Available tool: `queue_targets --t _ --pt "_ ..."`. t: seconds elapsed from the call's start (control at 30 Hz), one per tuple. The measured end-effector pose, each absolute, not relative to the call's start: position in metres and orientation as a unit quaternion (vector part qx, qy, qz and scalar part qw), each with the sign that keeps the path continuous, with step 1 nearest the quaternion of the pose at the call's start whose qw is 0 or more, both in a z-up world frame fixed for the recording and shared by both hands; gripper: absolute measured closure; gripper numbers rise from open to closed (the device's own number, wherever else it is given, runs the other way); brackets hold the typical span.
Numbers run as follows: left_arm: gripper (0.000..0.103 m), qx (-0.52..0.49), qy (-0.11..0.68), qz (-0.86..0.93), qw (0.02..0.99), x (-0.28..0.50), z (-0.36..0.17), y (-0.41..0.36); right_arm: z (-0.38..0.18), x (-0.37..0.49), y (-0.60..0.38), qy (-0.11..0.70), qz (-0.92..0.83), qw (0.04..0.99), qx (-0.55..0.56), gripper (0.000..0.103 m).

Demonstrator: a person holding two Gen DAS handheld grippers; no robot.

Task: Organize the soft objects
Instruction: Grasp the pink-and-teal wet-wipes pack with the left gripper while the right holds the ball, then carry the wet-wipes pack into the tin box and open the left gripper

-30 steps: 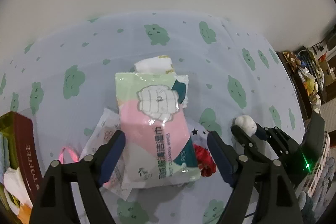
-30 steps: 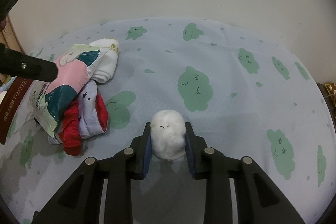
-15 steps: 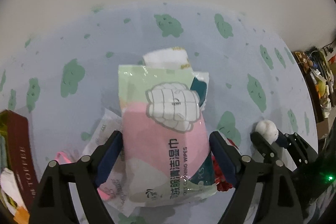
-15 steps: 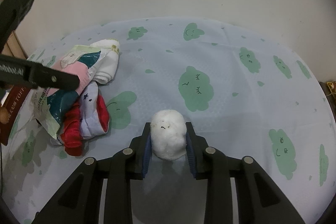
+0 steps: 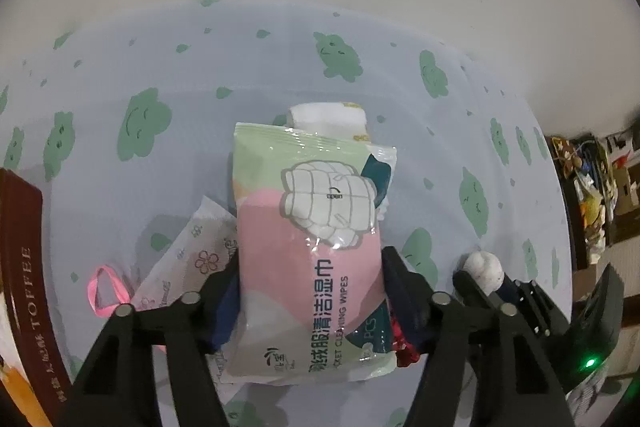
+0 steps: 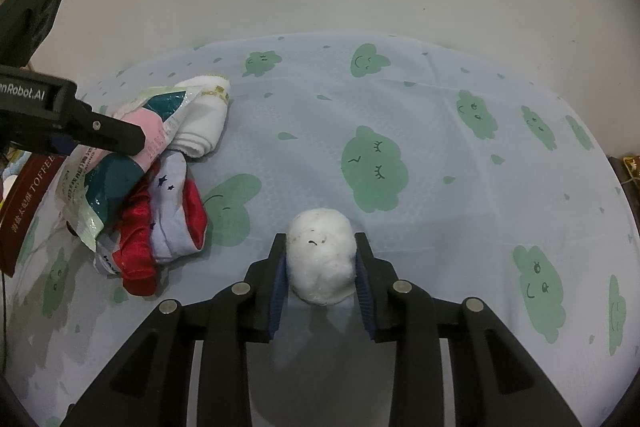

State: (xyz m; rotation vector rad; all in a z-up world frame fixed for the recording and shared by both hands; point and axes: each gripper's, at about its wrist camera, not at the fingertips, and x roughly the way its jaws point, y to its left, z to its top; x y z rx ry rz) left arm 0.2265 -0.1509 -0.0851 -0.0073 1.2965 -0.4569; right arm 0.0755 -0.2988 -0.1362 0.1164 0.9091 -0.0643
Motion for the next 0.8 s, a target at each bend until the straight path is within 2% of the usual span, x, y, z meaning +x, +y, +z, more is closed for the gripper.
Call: queue_targets --t 0.2,0.8 --pt "0.048 -0.002 0.591 -0.223 0.775 0.220 -0.078 -0.151 -0.136 0.076 -0.298 0.439 -0.032 0.896 0.057 0.072" --pt "0.048 -0.015 0.557 -0.259 0.789 0.199 -0.018 -0.125 -0.136 0.076 -0.297 0.439 -0.032 0.896 0.056 0.072"
